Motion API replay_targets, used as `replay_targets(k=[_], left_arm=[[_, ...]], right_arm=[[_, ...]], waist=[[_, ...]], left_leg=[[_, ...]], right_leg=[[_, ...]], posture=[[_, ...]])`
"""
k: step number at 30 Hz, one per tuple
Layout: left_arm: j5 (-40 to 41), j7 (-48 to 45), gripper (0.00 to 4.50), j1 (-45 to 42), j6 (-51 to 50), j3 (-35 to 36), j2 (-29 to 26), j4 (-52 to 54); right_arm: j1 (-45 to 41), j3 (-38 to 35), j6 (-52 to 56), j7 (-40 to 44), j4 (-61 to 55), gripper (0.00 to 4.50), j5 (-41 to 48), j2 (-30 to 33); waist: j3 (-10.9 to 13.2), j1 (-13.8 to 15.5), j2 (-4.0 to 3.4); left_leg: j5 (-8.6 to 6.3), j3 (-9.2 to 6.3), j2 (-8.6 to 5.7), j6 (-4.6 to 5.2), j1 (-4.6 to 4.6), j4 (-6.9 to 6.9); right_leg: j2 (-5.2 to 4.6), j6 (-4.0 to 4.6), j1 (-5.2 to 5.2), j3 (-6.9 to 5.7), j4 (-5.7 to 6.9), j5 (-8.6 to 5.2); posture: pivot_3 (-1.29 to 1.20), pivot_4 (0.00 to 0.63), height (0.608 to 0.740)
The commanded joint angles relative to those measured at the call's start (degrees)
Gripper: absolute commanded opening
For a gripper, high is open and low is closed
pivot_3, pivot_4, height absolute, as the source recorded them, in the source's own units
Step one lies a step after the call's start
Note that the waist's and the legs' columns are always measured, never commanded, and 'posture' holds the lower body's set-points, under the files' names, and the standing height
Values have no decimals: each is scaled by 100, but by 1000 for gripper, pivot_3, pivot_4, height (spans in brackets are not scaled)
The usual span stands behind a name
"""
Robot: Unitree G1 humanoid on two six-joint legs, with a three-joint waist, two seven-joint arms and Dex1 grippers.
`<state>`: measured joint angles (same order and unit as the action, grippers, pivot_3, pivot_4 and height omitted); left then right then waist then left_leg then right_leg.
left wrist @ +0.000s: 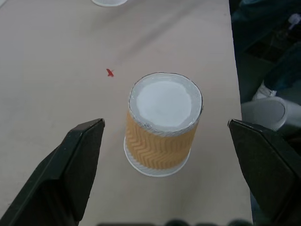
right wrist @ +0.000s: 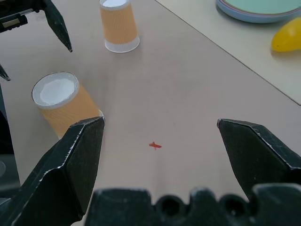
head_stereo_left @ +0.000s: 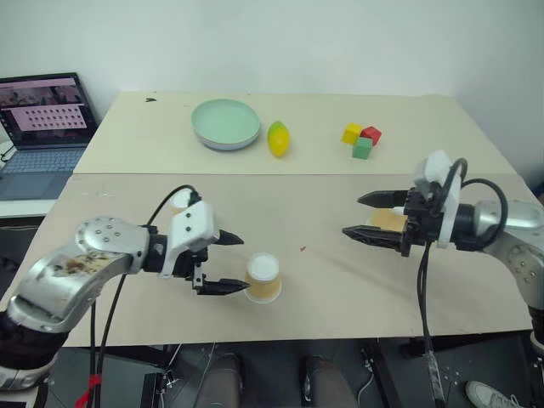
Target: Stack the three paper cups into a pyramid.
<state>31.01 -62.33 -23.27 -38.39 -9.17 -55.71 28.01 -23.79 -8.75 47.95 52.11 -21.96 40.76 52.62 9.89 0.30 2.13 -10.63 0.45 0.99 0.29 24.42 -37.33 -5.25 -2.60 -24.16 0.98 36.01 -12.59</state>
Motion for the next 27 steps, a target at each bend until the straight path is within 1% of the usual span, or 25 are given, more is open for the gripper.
replay_targets(k=[1,6,16,21,23,24,26,27], left_arm=[[-285,-243,4483,-151,426,-210,128,-95],[-661,-290,4483,-318,752,-478,432,-348],[-1110,-139,4483,-556,933,-753,1106,-771],[-1301,-102,4483,-600,984,-840,1349,-901],[-1331,-105,3968,-589,978,-843,1406,-924],[-1349,-134,3782,-581,989,-849,1409,-925],[-1331,-151,3053,-631,944,-813,1453,-1005],[-1324,-152,2838,-663,929,-791,1469,-1043]], right_arm=[[120,-419,137,-175,-366,4500,198,87],[267,-596,245,-323,-545,4500,301,123],[429,-812,343,-522,-737,4500,434,202],[475,-901,379,-588,-781,4500,482,259],[494,-926,393,-611,-799,4500,514,273],[504,-935,395,-624,-803,4500,532,281],[540,-954,390,-641,-804,4500,548,291],[552,-960,389,-649,-804,4500,552,294]], waist=[[0,1,0],[0,22,0],[0,27,0],[0,25,0],[0,24,0],[0,22,0],[0,24,0],[0,26,0]], left_leg=[[0,0,0,0,1,0],[0,2,1,0,0,0],[0,1,0,1,1,-1],[0,1,0,1,1,-2],[0,1,0,1,1,-2],[0,1,0,1,1,-2],[0,1,1,1,1,-2],[0,1,0,1,0,-2]], right_leg=[[-1,0,-1,0,-1,0],[-1,-7,0,1,0,1],[-1,-17,1,1,0,4],[0,-19,2,1,0,4],[0,-18,1,1,0,4],[-1,-19,1,1,0,4],[0,-19,1,1,0,4],[0,-19,2,1,0,4]], posture=[[0,150,740],[0,150,740],[0,150,740],[0,150,740],[0,150,740],[0,150,740],[0,150,740],[0,150,740]])
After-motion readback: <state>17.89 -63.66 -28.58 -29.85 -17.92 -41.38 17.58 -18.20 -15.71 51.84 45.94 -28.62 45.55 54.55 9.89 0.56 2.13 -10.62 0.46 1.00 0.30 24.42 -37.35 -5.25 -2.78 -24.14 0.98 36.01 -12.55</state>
